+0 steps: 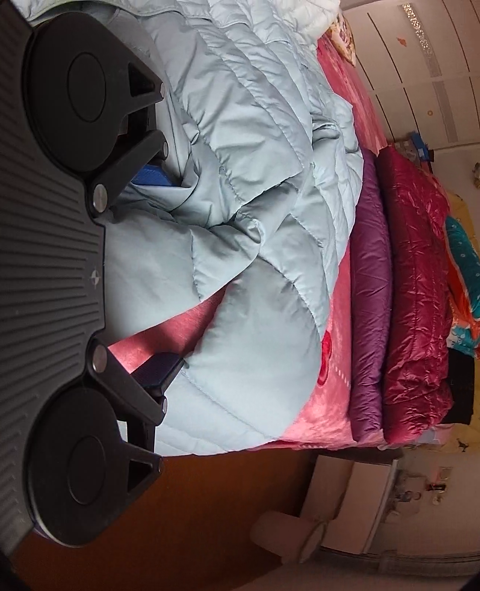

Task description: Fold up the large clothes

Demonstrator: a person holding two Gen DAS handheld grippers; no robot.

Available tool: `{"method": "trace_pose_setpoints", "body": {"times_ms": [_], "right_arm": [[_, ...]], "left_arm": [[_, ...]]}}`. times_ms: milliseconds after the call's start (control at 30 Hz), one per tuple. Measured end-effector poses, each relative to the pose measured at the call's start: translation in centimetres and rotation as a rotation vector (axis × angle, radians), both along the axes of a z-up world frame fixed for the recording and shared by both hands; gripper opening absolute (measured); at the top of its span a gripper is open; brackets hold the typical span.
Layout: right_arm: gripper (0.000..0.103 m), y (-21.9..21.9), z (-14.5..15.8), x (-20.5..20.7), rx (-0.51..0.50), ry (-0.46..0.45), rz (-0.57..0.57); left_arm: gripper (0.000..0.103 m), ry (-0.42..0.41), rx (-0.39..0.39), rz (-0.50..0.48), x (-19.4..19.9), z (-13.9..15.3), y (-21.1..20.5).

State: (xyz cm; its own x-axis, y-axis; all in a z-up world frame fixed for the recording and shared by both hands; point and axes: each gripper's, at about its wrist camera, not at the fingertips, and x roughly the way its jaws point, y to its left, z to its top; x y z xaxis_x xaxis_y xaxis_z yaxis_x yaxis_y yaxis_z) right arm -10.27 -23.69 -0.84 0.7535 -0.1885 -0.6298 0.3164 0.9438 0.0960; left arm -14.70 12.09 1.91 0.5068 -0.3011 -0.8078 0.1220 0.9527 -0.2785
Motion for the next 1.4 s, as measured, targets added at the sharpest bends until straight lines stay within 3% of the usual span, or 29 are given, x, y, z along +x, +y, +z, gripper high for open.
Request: {"method": "trace_pose_setpoints", "body": {"times_ms": [200,400,467,567,600,700,767,933,1233,1400], "right_arm": [[0.103,-0.6,-0.1,-0.9,0.131,0.029,0.044],[0.103,-0.4,0.3,-2.1,0.219,0.052,0.088],[0.103,0.3,0.6,-2.5,0.217,0.059,0.106],[0.099,1.3,1.0,-3.0,0.187,0.067,0.131],[0.096,1.8,1.3,-3.1,0.177,0.068,0.139],[0.070,2.8,1.7,-4.2,0.158,0.063,0.156],[0.047,3.3,2.1,-4.8,0.154,0.051,0.161],[0.025,4.5,3.1,-6.1,0.110,0.019,0.158],[0.019,6.3,6.5,-10.1,0.070,-0.036,0.138],[0.019,7.0,8.1,-12.7,0.074,-0.063,0.116]], "left_arm": [[0.070,-0.009,0.036,0.021,0.5,0.2,-0.8],[0.032,-0.035,0.020,0.045,-0.1,1.3,-0.4],[0.015,-0.047,0.003,0.040,-0.4,1.7,-0.3],[0.005,-0.066,-0.018,0.020,-0.9,2.3,-0.7],[0.004,-0.071,-0.021,0.015,-1.0,2.4,-0.8],[0.002,-0.083,-0.040,0.008,-1.3,2.8,-0.7],[0.002,-0.089,-0.057,0.007,-1.4,3.2,-0.4],[0.002,-0.114,-0.106,0.001,-2.2,4.9,0.6],[0.002,-0.129,-0.142,-0.022,-3.5,6.7,1.4],[0.002,-0.086,-0.132,-0.039,-3.8,6.0,1.5]]}}
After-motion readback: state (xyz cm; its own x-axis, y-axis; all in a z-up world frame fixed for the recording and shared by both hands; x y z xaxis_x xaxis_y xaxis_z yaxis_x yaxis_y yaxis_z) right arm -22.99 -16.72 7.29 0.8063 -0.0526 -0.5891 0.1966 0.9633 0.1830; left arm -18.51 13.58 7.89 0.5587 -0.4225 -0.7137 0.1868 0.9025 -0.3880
